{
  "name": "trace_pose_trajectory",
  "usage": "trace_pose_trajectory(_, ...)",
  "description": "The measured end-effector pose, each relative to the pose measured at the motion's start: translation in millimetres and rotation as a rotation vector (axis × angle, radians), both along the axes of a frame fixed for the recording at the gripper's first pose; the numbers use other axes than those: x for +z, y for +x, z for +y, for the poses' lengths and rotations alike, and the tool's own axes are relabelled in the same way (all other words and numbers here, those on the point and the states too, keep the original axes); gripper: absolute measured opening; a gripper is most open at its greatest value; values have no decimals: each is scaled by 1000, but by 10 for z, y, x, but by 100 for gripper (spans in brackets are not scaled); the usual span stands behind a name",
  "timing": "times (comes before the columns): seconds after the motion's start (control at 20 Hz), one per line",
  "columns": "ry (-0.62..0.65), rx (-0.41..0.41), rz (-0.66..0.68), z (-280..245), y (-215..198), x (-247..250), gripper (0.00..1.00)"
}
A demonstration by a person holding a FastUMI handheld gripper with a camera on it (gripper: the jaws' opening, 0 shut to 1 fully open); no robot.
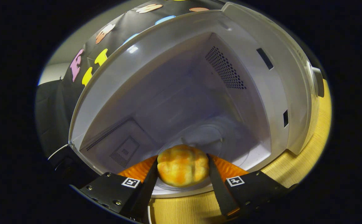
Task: Open the microwave, put the food inside, and close the microwave door.
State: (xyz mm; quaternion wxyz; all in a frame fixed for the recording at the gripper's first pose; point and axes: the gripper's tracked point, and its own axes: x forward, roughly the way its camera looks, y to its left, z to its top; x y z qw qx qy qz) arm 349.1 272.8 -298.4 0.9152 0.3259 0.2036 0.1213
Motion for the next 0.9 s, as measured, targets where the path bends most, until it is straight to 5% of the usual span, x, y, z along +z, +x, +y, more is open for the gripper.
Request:
trace_pose_trajectory(0.15,-35,-26,8,-62,18,3,95)
trace_pose_trajectory(0.4,-84,-7,-23,-111,-145,204,96)
trace_pose_trajectory(0.9,-250,38,-252,-480,-1370,1506,96)
